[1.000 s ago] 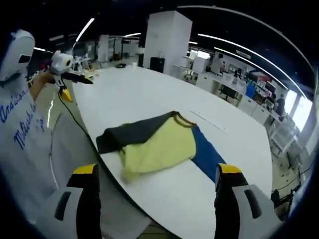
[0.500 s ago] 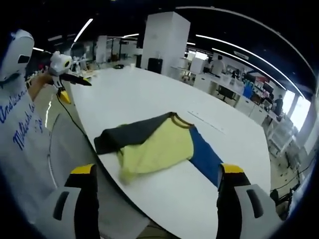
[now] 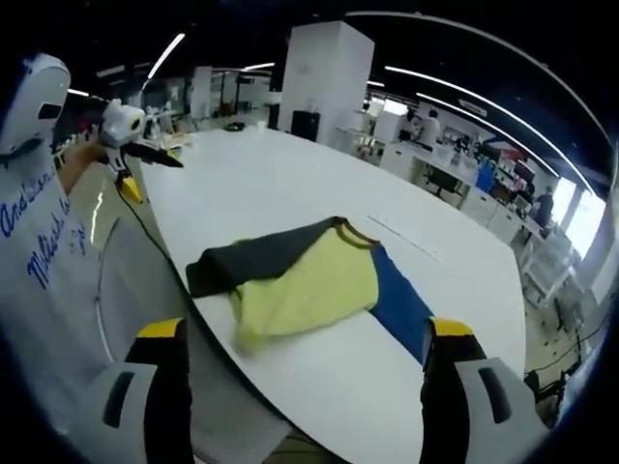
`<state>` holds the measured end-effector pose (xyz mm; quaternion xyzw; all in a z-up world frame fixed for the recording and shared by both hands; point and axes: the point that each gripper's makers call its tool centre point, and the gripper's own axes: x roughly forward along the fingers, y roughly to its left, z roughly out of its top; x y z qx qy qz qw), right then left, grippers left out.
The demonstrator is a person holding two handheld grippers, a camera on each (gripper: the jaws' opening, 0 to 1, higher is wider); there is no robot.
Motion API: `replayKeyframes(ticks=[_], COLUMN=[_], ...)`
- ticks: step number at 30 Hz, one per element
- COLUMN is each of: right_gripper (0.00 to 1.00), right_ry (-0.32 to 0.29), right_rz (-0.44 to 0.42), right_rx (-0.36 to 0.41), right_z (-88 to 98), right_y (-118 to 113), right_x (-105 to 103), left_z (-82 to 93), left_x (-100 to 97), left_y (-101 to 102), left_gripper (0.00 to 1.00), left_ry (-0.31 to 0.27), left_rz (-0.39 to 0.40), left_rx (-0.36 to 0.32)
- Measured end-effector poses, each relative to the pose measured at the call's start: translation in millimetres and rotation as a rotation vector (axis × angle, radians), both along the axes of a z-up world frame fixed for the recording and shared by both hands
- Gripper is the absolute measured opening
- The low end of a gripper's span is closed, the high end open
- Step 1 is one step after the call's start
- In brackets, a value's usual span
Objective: Fold the garment on the visible template until the final outline fits inside the template.
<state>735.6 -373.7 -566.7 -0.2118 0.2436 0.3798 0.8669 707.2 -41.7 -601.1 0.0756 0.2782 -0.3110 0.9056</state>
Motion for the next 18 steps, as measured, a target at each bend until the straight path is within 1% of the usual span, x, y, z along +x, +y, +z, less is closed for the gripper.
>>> replayKeyframes(ticks=[2,4,5,7,9,12,14,18], right_gripper=[1.00,1.00,1.00,1.00,1.00,1.00,1.00,1.00], right_ry=[0.003,0.004,0.004,0.006,0.007,0.005,0.003,0.011], right_rz=[0.000,0.001,0.000,0.000,-0.003,-0.006,-0.006,-0.012], right_rx=[0.001,0.008,0.009,0.004,0.002,0.014,0.015,0.007], right_z=[-0.6,-0.3,-0.4,-1.4,-2.1,-1.8,-2.2,-4.7], right_y=[0.7,1.8,1.8,1.3,0.7,1.0,1.3,0.1], right_x=[-0.6,-0.8,-0.8,-0.9,-0.8,-0.4,-0.7,-3.3], left_z=[-8.9,-14.9,-17.9,-25.4,-30.5,-39.3,-45.4,-61.6], left_x=[0.6,1.2,0.8,-2.0,-1.9,-0.2,3.2,3.4], left_y=[1.2,-0.6,-2.2,-7.4,-12.4,-16.1,-18.5,-25.6], left_gripper=[0.89,0.87,0.86,0.81,0.76,0.74,0.73,0.66], left_ry=[0.027,0.036,0.042,0.076,0.088,0.120,0.125,0.185], left_rz=[0.010,0.006,-0.001,-0.019,-0.034,-0.039,-0.045,-0.065], left_rx=[0.004,0.004,0.003,-0.006,-0.013,-0.016,-0.016,-0.037])
